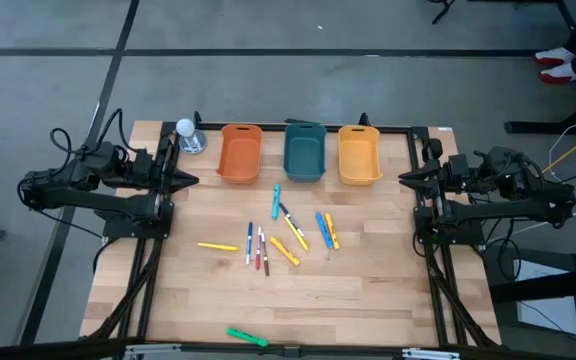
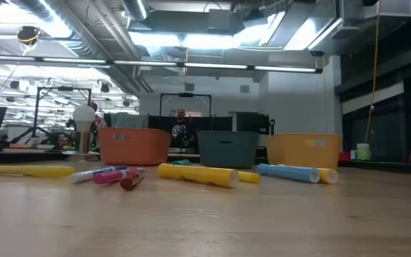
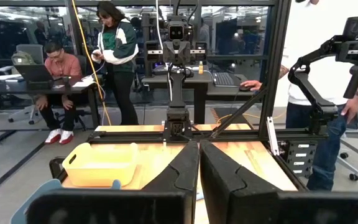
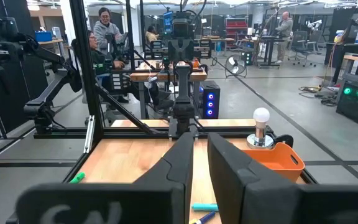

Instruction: Pick & Place Markers

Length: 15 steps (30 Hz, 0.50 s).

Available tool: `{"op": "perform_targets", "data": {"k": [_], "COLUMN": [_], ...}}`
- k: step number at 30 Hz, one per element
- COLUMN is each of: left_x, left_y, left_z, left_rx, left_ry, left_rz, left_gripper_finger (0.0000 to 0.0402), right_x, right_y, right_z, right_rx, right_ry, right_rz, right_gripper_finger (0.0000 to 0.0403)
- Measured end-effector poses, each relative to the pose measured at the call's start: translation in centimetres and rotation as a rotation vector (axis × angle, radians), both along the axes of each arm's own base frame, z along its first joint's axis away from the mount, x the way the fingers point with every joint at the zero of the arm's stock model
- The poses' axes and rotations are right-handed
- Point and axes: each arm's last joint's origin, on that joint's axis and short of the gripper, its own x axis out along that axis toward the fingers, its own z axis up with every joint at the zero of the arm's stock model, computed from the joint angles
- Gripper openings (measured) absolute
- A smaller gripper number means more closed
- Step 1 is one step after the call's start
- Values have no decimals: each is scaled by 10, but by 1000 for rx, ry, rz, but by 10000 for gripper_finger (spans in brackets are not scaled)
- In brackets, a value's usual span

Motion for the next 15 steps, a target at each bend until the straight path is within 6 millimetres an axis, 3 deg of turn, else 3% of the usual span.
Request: {"op": "perform_targets", "data": {"k": [15], "left_x": [0], "left_y": [0], "left_z": [0], "left_rx": [0], "left_ry": [0], "left_rz": [0], "left_gripper_finger": [10], "right_x": [0], "right_y": [0], "right_z": [0], "right_rx": [0], "right_ry": [0], "right_rz": [0], "right_gripper_finger": [51]}}
